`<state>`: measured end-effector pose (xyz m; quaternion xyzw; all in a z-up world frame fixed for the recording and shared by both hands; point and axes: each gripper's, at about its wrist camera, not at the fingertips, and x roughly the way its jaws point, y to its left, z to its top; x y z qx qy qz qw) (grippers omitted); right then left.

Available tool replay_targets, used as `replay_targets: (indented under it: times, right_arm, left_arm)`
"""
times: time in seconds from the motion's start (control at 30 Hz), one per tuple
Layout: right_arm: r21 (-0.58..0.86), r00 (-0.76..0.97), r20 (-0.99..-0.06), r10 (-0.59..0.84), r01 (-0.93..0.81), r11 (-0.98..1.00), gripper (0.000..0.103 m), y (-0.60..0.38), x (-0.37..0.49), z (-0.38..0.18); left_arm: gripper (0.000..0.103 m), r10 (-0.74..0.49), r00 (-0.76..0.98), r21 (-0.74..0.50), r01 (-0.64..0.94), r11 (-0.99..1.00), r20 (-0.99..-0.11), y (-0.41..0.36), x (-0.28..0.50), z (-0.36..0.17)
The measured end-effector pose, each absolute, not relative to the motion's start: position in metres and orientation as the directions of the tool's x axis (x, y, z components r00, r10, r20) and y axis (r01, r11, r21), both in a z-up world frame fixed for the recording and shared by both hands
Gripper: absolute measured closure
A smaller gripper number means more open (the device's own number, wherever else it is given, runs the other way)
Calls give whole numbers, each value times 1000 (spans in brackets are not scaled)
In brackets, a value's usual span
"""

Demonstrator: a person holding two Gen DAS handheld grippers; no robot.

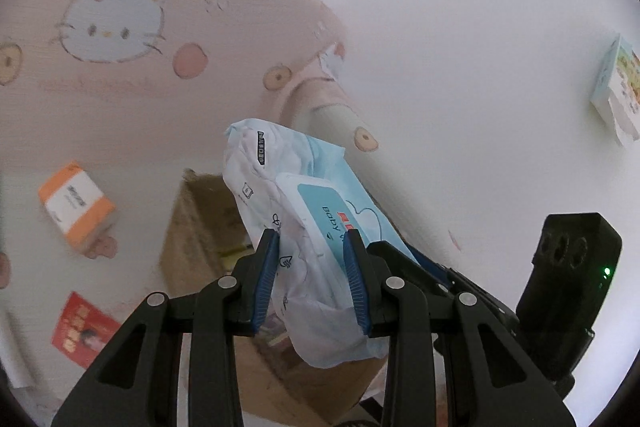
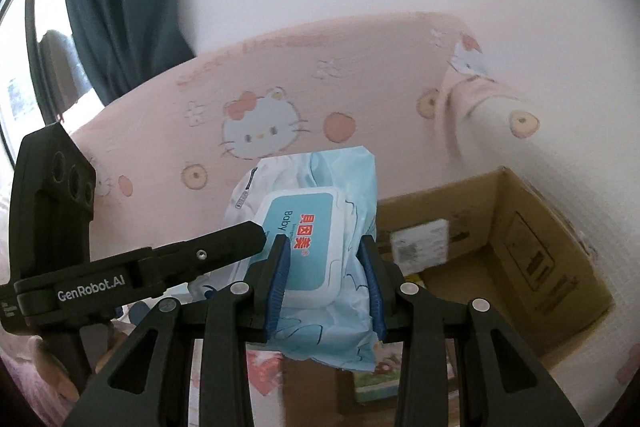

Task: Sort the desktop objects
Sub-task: 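Carry the baby wipes pack with the left gripper over the cardboard box, then open the left gripper to drop the wipes pack into the box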

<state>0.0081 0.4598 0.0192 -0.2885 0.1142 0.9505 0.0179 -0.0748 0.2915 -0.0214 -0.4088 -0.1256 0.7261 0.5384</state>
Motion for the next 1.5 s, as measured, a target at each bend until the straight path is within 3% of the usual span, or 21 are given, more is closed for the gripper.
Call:
replay_targets:
  times: [0.27, 0.53, 0.67, 0.77, 0.83, 0.93, 1.0, 1.27, 1.4, 1.5]
  right_arm:
    - [249, -770, -637, -46, -149, -957, 71, 500, 11, -13]
    - [330, -745, -660, -98, -170, -928, 71, 526, 2, -40]
    - [321, -717, -685, -126, -142, -937, 71, 529, -10, -54]
    - [247, -616, -779, -120, -126, -961, 70, 534, -26, -69]
    - [277, -615, -781, -111, -182, -943, 68, 547, -22, -73]
    - [348, -619, -767, -170, -179, -920, 60, 555, -16, -71]
    - [303, -624, -771, -124, -189, -934, 50, 554, -13, -69]
    - [170, -612, -789, -52, -137, -976, 46, 528, -10, -54]
    - [55, -609, -793, 25, -113, -992, 40, 510, -11, -47]
    - [45, -612, -791, 26, -101, -994, 40, 504, -8, -42]
  left_arm:
    - [67, 850, -10, -644, -648, -406, -526, 337, -64, -47]
    - [67, 820, 2, -626, -648, -435, -572, 352, -61, -64]
    - [68, 741, 26, -542, -699, -467, -671, 365, -62, -75]
    - [69, 674, -1, -428, -772, -469, -738, 368, -63, -68]
    - [60, 671, -58, -402, -762, -508, -739, 363, -68, -63]
    - [54, 694, -19, -464, -729, -503, -720, 360, -78, -64]
    - [53, 695, -35, -454, -733, -506, -718, 360, -77, -65]
    - [46, 704, -31, -419, -785, -457, -709, 369, -57, -62]
    - [46, 715, -23, -421, -795, -438, -699, 367, -52, -58]
    - [46, 717, -44, -394, -812, -431, -695, 363, -48, -52]
